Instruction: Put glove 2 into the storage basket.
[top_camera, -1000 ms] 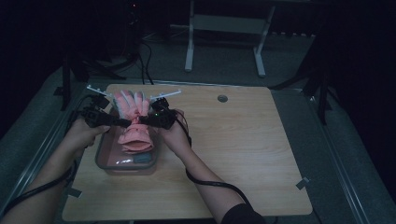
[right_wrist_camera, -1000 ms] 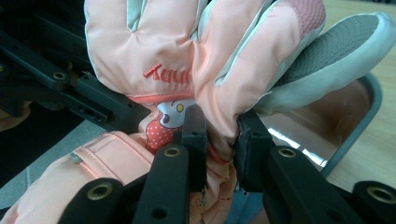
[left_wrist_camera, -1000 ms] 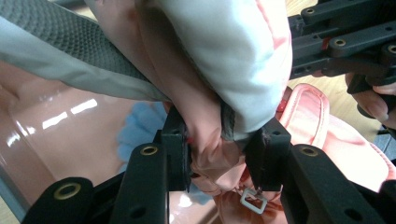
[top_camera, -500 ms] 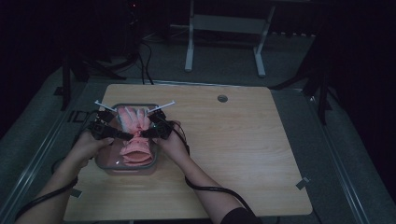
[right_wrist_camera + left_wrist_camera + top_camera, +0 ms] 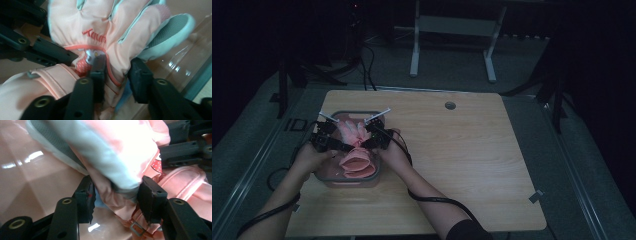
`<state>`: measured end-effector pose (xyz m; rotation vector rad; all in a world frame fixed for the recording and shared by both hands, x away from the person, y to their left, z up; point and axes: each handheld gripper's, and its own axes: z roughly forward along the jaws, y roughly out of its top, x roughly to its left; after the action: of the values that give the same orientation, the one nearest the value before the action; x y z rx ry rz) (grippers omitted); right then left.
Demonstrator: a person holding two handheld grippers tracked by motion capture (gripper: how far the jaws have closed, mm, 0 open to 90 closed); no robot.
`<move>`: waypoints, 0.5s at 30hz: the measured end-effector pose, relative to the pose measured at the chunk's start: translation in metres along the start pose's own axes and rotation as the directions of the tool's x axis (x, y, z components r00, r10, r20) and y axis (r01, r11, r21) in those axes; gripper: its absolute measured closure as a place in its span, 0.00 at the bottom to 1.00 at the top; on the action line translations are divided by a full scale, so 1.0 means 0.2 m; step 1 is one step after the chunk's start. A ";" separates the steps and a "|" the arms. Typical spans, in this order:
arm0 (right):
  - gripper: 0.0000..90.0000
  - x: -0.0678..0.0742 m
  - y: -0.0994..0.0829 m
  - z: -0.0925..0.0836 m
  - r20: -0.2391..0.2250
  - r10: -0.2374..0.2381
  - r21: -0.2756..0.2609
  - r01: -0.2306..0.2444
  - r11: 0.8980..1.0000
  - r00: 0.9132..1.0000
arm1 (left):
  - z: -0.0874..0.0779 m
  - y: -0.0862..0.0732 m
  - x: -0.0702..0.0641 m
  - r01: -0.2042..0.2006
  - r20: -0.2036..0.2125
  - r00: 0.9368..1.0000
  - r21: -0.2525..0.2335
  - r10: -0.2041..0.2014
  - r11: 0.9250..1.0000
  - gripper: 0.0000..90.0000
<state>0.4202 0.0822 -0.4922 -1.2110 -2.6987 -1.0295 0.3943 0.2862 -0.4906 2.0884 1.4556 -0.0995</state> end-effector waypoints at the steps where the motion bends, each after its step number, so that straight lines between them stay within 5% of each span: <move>1: 0.71 0.00 0.00 0.00 -0.004 0.002 -0.002 -0.002 1.000 1.000 | 0.00 0.00 0.00 -0.004 -0.006 1.000 -0.001 0.004 1.000 0.56; 5: 0.65 -0.01 0.01 0.00 -0.010 -0.007 -0.020 0.007 1.000 1.000 | -0.01 0.00 -0.02 -0.014 -0.038 0.999 -0.019 0.014 1.000 0.51; 8: 0.43 -0.02 0.02 -0.03 0.001 -0.022 -0.085 0.022 0.996 1.000 | -0.02 0.00 -0.03 -0.012 -0.060 0.998 -0.063 0.009 0.998 0.45; 15: 0.29 -0.09 0.01 -0.13 -0.142 -0.019 -0.131 0.000 0.991 0.990 | -0.03 0.00 -0.05 -0.039 -0.077 0.997 -0.152 0.028 0.988 0.30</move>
<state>0.4284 0.0570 -0.4755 -1.0955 -2.5663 -1.2602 0.3886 0.2807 -0.4819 2.0093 1.4234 0.1017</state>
